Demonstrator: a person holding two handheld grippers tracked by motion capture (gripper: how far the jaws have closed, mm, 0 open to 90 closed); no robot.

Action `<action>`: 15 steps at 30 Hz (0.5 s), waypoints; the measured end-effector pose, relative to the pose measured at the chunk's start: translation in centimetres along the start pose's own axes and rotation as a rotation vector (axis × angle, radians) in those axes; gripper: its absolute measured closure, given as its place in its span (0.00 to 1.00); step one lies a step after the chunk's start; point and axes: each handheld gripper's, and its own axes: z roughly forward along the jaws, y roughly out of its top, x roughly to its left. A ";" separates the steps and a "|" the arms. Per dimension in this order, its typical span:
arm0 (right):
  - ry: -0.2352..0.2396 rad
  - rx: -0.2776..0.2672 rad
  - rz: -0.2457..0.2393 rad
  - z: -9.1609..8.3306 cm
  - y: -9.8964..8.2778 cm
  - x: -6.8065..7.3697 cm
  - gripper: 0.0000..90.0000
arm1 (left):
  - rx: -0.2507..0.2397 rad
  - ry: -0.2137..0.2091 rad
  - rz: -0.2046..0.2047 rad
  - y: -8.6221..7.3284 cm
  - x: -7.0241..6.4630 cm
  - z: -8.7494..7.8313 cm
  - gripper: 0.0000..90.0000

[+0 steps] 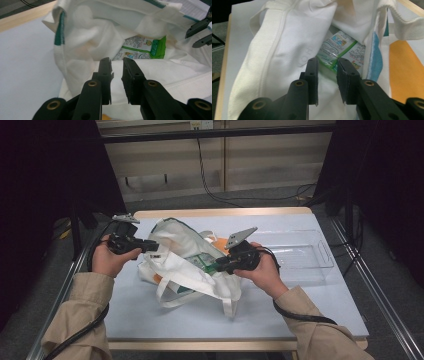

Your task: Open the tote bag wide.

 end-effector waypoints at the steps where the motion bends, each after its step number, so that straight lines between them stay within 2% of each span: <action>1: -0.005 0.002 -0.003 0.0 0.0 -0.1 0.80 | -0.003 0.000 0.000 -0.1 -0.2 0.3 0.86; 6: -0.023 0.005 -0.001 0.1 0.1 -0.6 0.86 | 0.017 -0.039 -0.002 -0.6 -1.2 1.9 0.82; 12: -0.040 0.006 0.009 0.2 -0.1 -1.1 0.92 | 0.008 -0.056 -0.011 -1.0 -1.9 3.4 0.80; 15: -0.051 0.001 0.009 0.3 -0.2 -1.4 0.97 | 0.019 -0.063 -0.006 -1.2 -2.2 4.1 0.81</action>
